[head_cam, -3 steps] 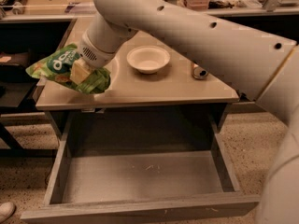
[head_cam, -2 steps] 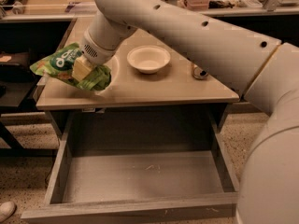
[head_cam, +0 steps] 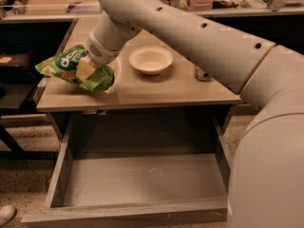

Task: Pick green rice chip bag from top drawer and place on counter

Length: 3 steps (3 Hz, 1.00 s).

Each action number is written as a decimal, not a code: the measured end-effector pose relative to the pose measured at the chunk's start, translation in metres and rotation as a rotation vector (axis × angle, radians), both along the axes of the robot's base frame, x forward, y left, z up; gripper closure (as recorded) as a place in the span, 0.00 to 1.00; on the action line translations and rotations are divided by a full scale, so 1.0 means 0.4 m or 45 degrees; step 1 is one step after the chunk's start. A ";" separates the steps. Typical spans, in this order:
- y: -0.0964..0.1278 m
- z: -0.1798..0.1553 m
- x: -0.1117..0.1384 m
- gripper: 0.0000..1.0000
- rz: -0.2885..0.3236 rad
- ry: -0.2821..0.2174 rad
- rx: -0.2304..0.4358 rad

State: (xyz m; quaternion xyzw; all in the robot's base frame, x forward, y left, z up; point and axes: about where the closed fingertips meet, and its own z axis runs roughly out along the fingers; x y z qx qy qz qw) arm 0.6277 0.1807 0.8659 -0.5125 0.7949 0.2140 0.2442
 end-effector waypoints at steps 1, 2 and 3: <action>0.000 0.000 0.000 0.58 0.000 0.000 0.000; 0.000 0.000 0.000 0.35 0.000 0.000 0.000; 0.000 0.000 0.000 0.12 0.000 0.000 0.000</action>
Offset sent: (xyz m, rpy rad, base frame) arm 0.0000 0.0000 0.0000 0.0000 0.0000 0.0001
